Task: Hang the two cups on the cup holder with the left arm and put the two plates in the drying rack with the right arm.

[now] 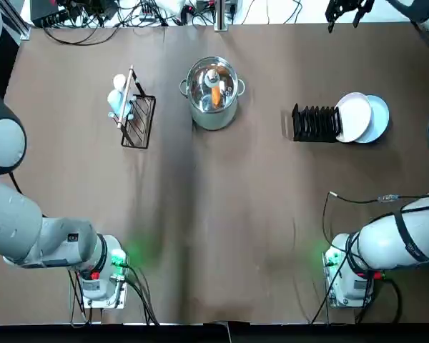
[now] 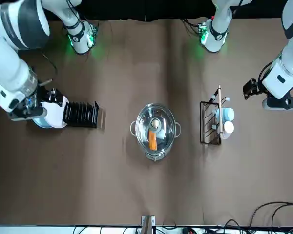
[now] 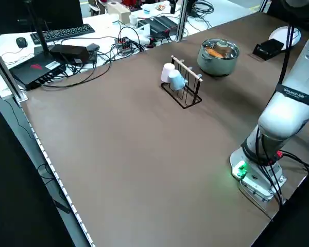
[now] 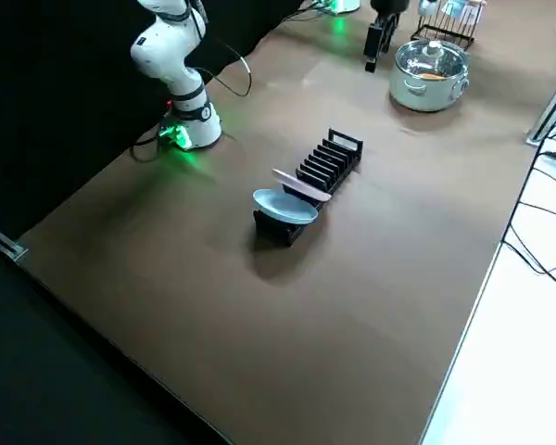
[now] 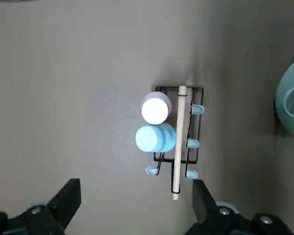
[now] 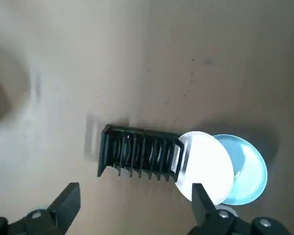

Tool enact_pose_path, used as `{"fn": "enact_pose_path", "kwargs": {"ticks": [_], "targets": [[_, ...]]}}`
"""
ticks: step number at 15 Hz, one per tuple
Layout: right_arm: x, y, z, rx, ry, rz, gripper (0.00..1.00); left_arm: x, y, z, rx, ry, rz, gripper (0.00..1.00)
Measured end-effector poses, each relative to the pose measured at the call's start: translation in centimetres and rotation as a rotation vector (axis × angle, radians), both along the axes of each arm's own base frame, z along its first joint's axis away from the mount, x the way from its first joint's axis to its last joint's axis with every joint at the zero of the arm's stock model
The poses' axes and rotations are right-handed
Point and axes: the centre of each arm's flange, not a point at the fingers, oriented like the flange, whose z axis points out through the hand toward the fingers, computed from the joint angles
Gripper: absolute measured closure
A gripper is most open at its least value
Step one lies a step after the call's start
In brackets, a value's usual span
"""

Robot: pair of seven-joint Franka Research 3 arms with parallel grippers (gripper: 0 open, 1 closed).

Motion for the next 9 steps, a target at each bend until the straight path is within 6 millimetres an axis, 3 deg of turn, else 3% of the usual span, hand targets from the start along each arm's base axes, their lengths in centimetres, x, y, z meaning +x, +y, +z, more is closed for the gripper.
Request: {"fn": "enact_pose_path", "kwargs": {"ticks": [6, 9], "targets": [[-3.1, -2.0, 5.2, 0.041, -0.014, -0.044, 0.00, 0.0, 0.0, 0.0, 0.000, 0.000, 0.000, 0.00], [-4.4, -2.3, 6.5, 0.036, 0.000, -0.059, 0.00, 0.0, 0.0, 0.0, 0.000, 0.000, 0.000, 0.00]]}}
